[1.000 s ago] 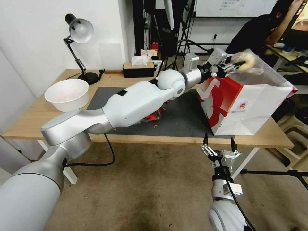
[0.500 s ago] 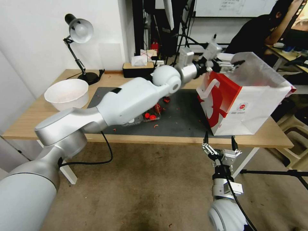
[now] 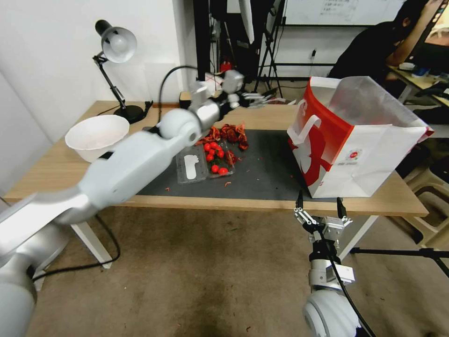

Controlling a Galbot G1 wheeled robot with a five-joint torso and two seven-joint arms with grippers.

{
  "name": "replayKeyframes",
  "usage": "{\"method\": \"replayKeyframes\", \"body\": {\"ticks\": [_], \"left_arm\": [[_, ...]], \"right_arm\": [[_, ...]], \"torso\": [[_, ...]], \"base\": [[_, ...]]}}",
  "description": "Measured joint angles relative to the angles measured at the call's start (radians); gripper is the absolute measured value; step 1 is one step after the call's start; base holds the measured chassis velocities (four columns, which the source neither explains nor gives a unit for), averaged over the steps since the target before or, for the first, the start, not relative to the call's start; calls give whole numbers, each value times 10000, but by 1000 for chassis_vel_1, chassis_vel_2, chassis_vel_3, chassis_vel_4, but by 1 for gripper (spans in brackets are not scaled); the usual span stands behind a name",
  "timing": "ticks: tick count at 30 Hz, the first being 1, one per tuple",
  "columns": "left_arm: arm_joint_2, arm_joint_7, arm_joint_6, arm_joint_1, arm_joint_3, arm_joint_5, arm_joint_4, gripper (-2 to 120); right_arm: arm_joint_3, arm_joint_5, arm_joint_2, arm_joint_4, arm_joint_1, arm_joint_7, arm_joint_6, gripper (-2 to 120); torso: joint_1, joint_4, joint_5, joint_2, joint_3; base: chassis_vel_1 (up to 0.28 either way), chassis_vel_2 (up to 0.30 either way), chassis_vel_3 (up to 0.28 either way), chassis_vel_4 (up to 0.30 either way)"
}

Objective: Pick up the trash from the table and place it into the takeout bag.

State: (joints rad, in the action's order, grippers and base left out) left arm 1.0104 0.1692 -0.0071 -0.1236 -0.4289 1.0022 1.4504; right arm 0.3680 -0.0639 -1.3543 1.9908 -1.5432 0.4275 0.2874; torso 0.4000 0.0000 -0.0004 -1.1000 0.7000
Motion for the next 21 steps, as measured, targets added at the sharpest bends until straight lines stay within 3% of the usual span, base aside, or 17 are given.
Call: {"method": "replayKeyframes", "body": {"ticks": [7,10,11,14,15,17,21], "left_arm": [[-1006,-300,80,-1672,1321,-326,826,100],[-1678,-602,181,-2870,2341,-602,1457,100],[-1678,-602,181,-2870,2341,-602,1457,100],[-2161,-1133,343,-4386,3552,-973,2325,100],[-2161,-1133,343,-4386,3552,-973,2325,100],[-2293,-1424,447,-5357,4439,-1294,2882,100],[-2357,-1768,405,-6598,5419,-1785,3516,100]], "right_arm": [[-14,6,42,17,-23,-10,-6,100],[-62,17,51,16,-14,-23,-13,100],[-62,17,51,16,-14,-23,-13,100],[-114,40,66,-14,-17,-34,-15,100],[-114,40,66,-14,-17,-34,-15,100],[-147,55,78,-11,-37,-40,-15,100],[-153,72,86,10,-72,-44,-13,100]], "torso": [[0,0,2,0,-1],[-1,4,3,-1,-1],[-1,4,3,-1,-1],[0,0,0,-1,-1],[0,0,0,-1,-1],[-1,0,7,-1,-2],[-1,-1,4,-1,-2]], "base": [[0,0,0,0],[0,0,0,0],[0,0,0,0],[0,0,0,0],[0,0,0,0],[0,0,0,0],[0,0,0,0]]}}
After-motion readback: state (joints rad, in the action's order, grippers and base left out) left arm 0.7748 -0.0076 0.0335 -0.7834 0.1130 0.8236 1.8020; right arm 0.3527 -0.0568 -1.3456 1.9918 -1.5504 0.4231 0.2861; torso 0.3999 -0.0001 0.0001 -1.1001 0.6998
